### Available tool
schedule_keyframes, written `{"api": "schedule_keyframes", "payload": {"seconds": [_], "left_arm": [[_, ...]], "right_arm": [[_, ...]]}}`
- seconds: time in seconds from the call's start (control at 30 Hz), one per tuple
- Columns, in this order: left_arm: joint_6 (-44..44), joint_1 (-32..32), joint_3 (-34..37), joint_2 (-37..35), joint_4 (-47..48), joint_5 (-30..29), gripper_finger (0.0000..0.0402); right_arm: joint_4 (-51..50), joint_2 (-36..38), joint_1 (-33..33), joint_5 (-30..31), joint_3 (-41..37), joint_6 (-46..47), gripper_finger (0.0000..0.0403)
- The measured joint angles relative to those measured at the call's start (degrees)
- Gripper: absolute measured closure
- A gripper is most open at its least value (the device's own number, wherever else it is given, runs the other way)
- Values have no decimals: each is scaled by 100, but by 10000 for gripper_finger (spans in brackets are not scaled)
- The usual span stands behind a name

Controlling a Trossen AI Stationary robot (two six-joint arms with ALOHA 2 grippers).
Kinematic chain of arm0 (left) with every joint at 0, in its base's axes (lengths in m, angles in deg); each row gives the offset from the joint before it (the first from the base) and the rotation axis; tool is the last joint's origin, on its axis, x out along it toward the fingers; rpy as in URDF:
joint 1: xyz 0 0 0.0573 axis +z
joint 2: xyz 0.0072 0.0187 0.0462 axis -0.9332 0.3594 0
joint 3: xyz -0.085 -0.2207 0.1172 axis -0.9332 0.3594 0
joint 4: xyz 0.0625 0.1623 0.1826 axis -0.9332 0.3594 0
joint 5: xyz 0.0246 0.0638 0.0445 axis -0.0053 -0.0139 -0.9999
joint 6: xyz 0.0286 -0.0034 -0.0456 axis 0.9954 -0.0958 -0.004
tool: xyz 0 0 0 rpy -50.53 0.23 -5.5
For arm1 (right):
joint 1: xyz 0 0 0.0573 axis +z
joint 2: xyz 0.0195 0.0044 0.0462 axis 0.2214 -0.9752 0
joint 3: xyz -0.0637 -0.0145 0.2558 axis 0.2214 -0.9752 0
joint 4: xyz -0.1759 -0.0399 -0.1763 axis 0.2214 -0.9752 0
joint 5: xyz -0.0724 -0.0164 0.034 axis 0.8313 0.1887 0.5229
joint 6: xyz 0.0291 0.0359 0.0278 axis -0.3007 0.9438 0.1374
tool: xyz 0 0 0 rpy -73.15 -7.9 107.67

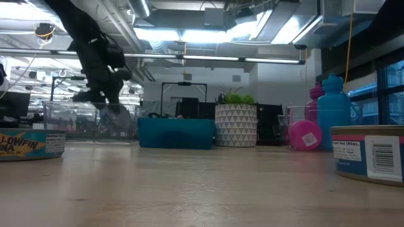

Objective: Pick & Place Food Item
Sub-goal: Put the blue tuna can into the left transparent bin

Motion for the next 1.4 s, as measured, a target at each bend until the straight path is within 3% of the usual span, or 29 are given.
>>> {"api": "schedule_keyframes", "payload": {"seconds": [0.4,0.7,0.9,1.13,1.4], "left_arm": [[-341,-119,226,709,-917,603,270],[-339,-89,182,738,-1168,537,214],[-46,-79,182,738,-1005,-172,175],[290,-81,101,538,-925,-314,163],[884,-223,-598,178,-298,-1880,163]], "right_arm": [[0,-2,-1,-45,0,1,62],[2,-2,-1,-150,0,14,62],[2,-2,-1,-153,0,19,62],[2,-2,-36,-156,0,9,62],[0,-2,-82,-213,0,-1,62]]}}
